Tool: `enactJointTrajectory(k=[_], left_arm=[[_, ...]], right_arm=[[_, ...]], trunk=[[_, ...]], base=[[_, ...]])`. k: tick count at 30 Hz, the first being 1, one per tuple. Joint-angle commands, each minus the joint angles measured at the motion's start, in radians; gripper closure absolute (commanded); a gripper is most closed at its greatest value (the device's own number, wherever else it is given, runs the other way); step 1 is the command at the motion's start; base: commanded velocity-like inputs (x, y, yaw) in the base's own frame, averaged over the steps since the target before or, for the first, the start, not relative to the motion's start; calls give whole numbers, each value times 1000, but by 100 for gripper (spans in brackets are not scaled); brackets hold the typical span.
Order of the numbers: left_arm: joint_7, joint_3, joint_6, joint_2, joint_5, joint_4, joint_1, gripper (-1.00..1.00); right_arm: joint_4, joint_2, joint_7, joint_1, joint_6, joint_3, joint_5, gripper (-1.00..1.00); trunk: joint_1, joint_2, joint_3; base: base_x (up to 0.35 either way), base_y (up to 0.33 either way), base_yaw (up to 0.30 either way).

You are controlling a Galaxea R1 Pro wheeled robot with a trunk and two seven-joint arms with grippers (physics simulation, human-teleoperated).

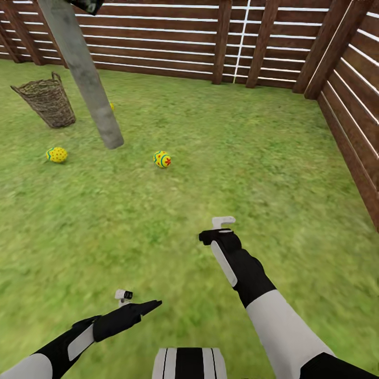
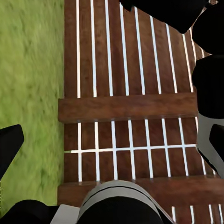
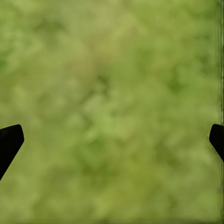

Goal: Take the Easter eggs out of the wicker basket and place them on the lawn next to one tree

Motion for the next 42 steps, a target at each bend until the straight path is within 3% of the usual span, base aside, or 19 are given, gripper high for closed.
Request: enactJointTrajectory(k=[1, 4, 10, 13, 20, 30, 42], left_arm=[[7, -7, -5, 1, 9, 10, -1, -100], [33, -7, -29, 2, 10, 18, -1, -100], [51, -5, -61, 51, 11, 21, -1, -100], [51, -4, -74, 63, 12, 21, -1, -100], [56, 3, -77, 64, 12, 21, -1, -100], [118, 4, -77, 61, 12, 21, -1, -100], [283, 5, -77, 54, 12, 20, -1, -100]], right_arm=[[1, 0, -9, -1, 1, 1, -10, -100], [2, 0, -9, -1, 1, 2, -10, -100], [3, 0, -10, 4, 0, 2, -10, -100], [3, 0, -10, 6, 0, 2, -10, -100], [3, 0, -10, 7, 0, 2, -10, -100], [3, 0, -10, 7, 0, 2, -10, -100], [3, 0, -10, 7, 0, 2, -10, -100]], trunk=[[0, 0, 1], [0, 0, 5], [0, 0, 13], [-1, 0, 25], [-4, 2, 59], [-9, 4, 108], [-14, 7, 173]], base=[[0, 0, -218], [0, 0, -218], [0, 0, -218], [0, 0, -218], [0, 0, -192], [0, 0, -102], [0, 0, -97]])
